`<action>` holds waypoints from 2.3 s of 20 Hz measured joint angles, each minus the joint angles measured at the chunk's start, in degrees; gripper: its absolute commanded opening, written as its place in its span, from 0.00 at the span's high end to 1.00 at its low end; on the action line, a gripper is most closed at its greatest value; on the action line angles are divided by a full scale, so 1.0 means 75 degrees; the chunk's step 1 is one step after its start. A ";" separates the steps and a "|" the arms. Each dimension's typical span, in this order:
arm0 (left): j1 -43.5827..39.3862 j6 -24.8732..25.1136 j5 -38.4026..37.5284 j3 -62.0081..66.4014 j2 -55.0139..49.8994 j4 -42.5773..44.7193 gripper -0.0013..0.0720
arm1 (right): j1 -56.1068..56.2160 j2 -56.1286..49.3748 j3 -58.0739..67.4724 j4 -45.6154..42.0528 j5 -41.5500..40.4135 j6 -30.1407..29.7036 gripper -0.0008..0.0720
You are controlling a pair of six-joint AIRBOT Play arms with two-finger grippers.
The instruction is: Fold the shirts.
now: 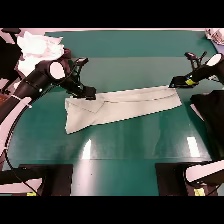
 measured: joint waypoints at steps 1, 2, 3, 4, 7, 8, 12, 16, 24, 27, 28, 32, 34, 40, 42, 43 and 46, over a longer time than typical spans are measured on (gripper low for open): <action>-0.0012 -0.0020 0.0038 0.0003 -0.0012 0.0000 0.33 | 0.0012 -0.0044 0.0015 -0.0082 0.0003 0.0003 0.01; -0.0020 -0.0029 0.0058 0.0009 -0.0020 -0.0017 0.33 | 0.0006 -0.0073 0.0020 -0.0152 0.0006 0.0006 0.01; -0.0029 -0.0041 0.0093 0.0012 -0.0029 -0.0041 0.33 | -0.0026 -0.0102 0.0032 -0.0187 0.0017 0.0009 0.01; -0.0032 -0.0044 0.0102 0.0012 -0.0035 -0.0073 0.33 | -0.0085 -0.0128 0.0035 -0.0227 0.0026 0.0017 0.01; -0.0041 -0.0047 0.0245 0.0015 -0.0047 -0.0122 0.46 | -0.0306 -0.0291 0.0044 -0.0134 0.0224 0.0006 0.01; -0.0047 -0.0047 0.0321 0.0015 -0.0061 -0.0140 0.46 | -0.0376 -0.0370 0.0041 -0.0009 0.0347 -0.0055 0.01; -0.0047 -0.0015 0.0504 0.0015 -0.0242 -0.0192 0.46 | -0.0600 -0.0723 0.0044 0.0516 0.0825 -0.0277 0.02; -0.0047 0.0187 0.0621 0.0017 -0.0580 -0.0283 0.46 | -0.0682 -0.1052 0.0038 0.1125 0.1329 -0.0411 0.48; -0.0149 0.0653 0.0883 0.0020 -0.1227 -0.0673 0.59 | -0.0501 -0.0449 -0.0947 0.1568 0.1781 -0.0338 0.97; -0.0478 0.0839 0.1064 0.0020 -0.1413 -0.0799 0.59 | -0.0402 0.0440 -0.1306 0.2174 0.1999 0.0006 0.97; -0.0635 0.0877 0.1154 0.0020 -0.1469 -0.0813 0.59 | -0.0361 0.0761 -0.1396 0.2323 0.2040 0.0154 0.97; -0.1250 0.0944 0.1504 0.0020 -0.1594 -0.0901 0.59 | 0.0058 0.2057 -0.1714 0.2836 0.2110 0.0758 0.97; -0.1524 0.0956 0.1702 0.0020 -0.1620 -0.0938 0.75 | 0.0286 0.2541 -0.1769 0.2990 0.2081 0.1040 0.97; -0.1915 0.1125 0.2183 0.0026 -0.1816 -0.1000 0.75 | 0.1113 0.3509 -0.1827 0.3147 0.1906 0.1953 0.97; -0.1955 0.1154 0.2273 0.0026 -0.1970 -0.1040 0.75 | 0.1440 0.3756 -0.1833 0.3395 0.1737 0.2314 0.97; -0.1964 0.1154 0.2296 0.0026 -0.2037 -0.1081 0.89 | 0.1582 0.3864 -0.1833 0.3567 0.1626 0.2495 0.97; -0.1996 0.1247 0.2372 0.0026 -0.2168 -0.1157 0.93 | 0.2043 0.4115 -0.1810 0.4301 0.1233 0.2929 0.97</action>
